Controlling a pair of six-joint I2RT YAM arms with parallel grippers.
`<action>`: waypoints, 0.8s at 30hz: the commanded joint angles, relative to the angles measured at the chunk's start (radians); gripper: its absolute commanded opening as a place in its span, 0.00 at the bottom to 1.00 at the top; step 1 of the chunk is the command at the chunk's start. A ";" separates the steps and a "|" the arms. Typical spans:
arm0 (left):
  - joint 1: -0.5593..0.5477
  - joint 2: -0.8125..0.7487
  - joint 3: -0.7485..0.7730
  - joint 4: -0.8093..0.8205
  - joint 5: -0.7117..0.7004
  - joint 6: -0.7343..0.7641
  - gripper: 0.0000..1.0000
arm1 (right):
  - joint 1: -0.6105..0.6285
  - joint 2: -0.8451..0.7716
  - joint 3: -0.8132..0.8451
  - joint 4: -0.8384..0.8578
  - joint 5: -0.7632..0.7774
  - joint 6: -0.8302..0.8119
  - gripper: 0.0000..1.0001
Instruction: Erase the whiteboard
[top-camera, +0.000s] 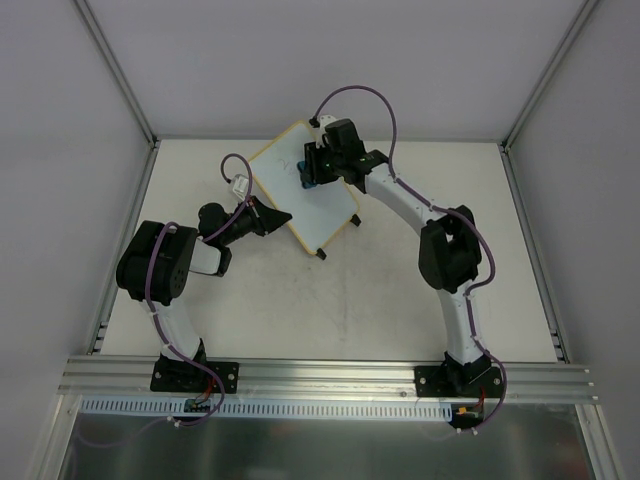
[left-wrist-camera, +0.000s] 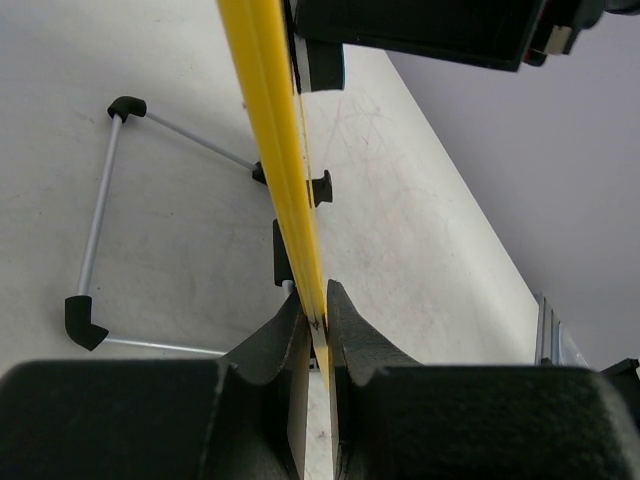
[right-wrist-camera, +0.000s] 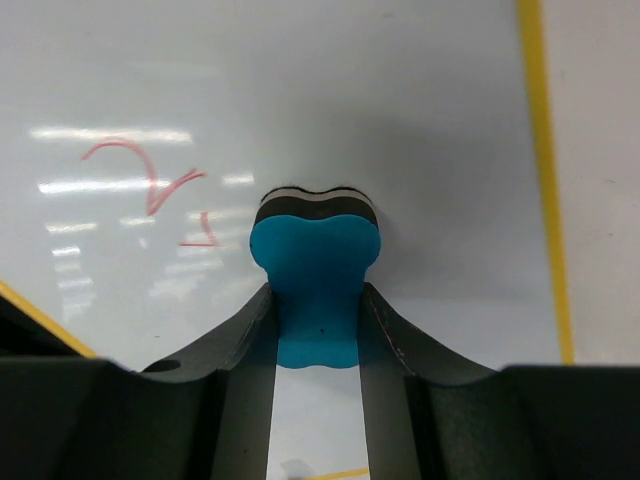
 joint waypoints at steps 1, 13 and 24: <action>-0.039 -0.032 -0.014 0.295 0.125 0.088 0.00 | 0.059 -0.011 0.041 -0.013 -0.032 -0.011 0.00; -0.039 -0.032 -0.012 0.291 0.126 0.090 0.00 | 0.134 -0.010 0.102 -0.070 -0.072 -0.057 0.00; -0.039 -0.041 -0.017 0.284 0.128 0.096 0.00 | 0.128 0.091 0.374 -0.216 -0.065 -0.123 0.00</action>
